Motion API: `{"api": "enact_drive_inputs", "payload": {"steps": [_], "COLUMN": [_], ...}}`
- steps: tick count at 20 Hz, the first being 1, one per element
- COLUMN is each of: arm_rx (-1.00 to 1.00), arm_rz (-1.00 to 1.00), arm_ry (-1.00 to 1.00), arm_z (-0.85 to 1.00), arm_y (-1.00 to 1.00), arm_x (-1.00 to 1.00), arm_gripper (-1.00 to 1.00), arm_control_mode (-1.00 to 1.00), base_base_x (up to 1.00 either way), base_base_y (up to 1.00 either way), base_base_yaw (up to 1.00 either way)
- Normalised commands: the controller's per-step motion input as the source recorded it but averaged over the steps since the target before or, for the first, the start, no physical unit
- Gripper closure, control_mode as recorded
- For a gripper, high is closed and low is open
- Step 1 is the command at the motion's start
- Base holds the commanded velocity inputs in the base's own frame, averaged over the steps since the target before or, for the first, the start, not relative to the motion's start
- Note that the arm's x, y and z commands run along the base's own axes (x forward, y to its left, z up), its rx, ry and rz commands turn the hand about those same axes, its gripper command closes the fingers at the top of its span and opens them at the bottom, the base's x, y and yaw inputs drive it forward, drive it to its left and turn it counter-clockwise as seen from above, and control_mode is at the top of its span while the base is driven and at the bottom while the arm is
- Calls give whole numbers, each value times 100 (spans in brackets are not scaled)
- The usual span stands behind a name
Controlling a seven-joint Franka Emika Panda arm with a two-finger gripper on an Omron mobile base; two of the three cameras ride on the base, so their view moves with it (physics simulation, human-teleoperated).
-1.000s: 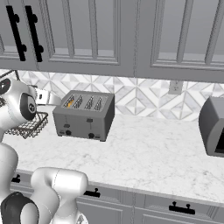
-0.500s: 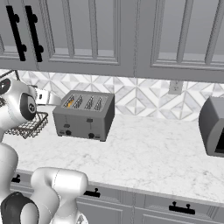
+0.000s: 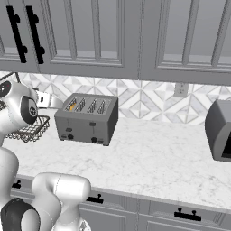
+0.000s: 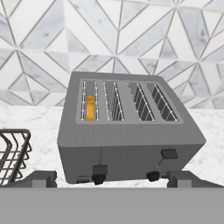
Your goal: Start the toaster. Once the lever pops up, take the bread to the plate on the dining counter.
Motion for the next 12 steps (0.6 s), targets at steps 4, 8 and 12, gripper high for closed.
{"api": "enact_drive_inputs", "payload": {"steps": [4,8,12], "arm_rx": [0,0,0], "arm_rz": [0,0,0], "arm_ry": [0,0,0], "arm_z": [0,0,0], "arm_y": [0,0,0], "arm_x": [0,0,0], "arm_gripper": [-100,-100,-100], "arm_control_mode": [-100,-100,-100], "base_base_x": [0,0,0], "base_base_y": [0,0,0], "base_base_yaw": [0,0,0]}}
